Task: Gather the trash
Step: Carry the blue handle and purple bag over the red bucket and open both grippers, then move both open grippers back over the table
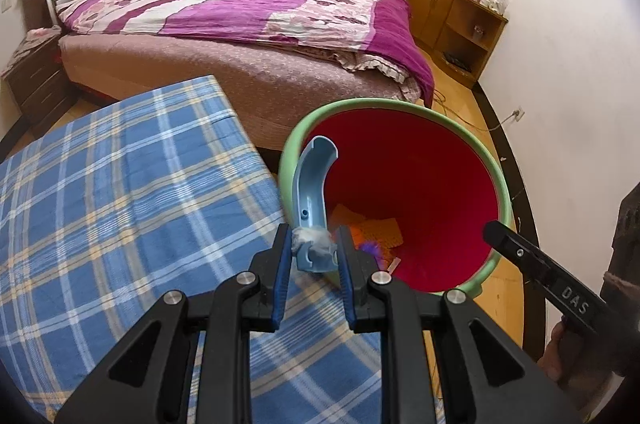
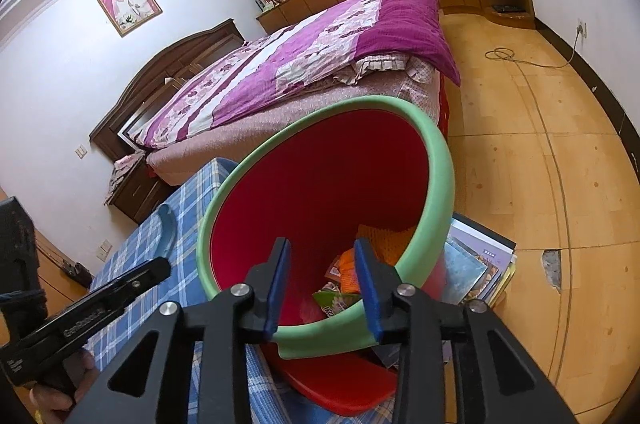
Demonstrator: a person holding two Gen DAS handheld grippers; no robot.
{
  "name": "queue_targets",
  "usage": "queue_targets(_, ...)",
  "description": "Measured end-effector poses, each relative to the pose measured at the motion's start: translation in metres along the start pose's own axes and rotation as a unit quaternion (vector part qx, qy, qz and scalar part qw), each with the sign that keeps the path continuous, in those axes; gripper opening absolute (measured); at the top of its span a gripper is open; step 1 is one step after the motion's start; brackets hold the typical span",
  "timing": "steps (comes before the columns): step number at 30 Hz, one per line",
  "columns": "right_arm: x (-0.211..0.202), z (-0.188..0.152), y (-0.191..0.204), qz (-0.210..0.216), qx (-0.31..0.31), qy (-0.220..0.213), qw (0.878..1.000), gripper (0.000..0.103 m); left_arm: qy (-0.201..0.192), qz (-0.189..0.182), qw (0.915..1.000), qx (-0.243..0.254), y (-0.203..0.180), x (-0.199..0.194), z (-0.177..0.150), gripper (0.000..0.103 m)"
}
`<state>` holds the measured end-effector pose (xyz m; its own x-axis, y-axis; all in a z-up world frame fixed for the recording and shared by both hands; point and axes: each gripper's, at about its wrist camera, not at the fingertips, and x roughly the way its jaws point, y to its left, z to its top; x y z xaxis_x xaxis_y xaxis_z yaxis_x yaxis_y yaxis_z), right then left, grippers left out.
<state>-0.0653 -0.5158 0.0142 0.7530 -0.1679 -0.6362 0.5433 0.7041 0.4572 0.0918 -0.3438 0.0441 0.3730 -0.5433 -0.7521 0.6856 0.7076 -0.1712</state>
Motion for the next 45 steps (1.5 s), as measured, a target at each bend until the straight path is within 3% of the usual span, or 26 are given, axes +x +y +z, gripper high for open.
queue_targets(7, -0.002, -0.002, -0.005, 0.01, 0.0, 0.0, 1.0, 0.042, 0.012, -0.015, 0.9998, 0.009, -0.015, 0.018, 0.005, 0.022)
queue_targets(10, -0.001, -0.003, -0.007, 0.012, 0.0, 0.004, 1.0, 0.043, 0.018, -0.019, 0.9996, 0.006, -0.016, 0.021, 0.007, 0.029)
queue_targets(12, -0.001, -0.003, -0.007, 0.015, 0.001, 0.007, 1.0, 0.044, 0.015, -0.019, 0.9997, 0.002, -0.015, 0.02, 0.007, 0.034)
queue_targets(23, -0.011, -0.01, 0.013, 0.03, -0.02, 0.01, 0.999, 0.06, 0.023, -0.007, 0.9994, -0.024, 0.005, 0.001, -0.008, 0.036)
queue_targets(30, -0.017, -0.02, 0.036, 0.039, -0.042, 0.016, 0.998, 0.076, 0.02, 0.014, 0.9983, -0.053, 0.029, -0.023, -0.025, 0.043)
queue_targets(45, -0.036, -0.057, 0.098, 0.062, -0.104, 0.031, 0.992, 0.087, -0.02, 0.083, 0.9919, -0.093, 0.075, -0.088, -0.068, 0.047)
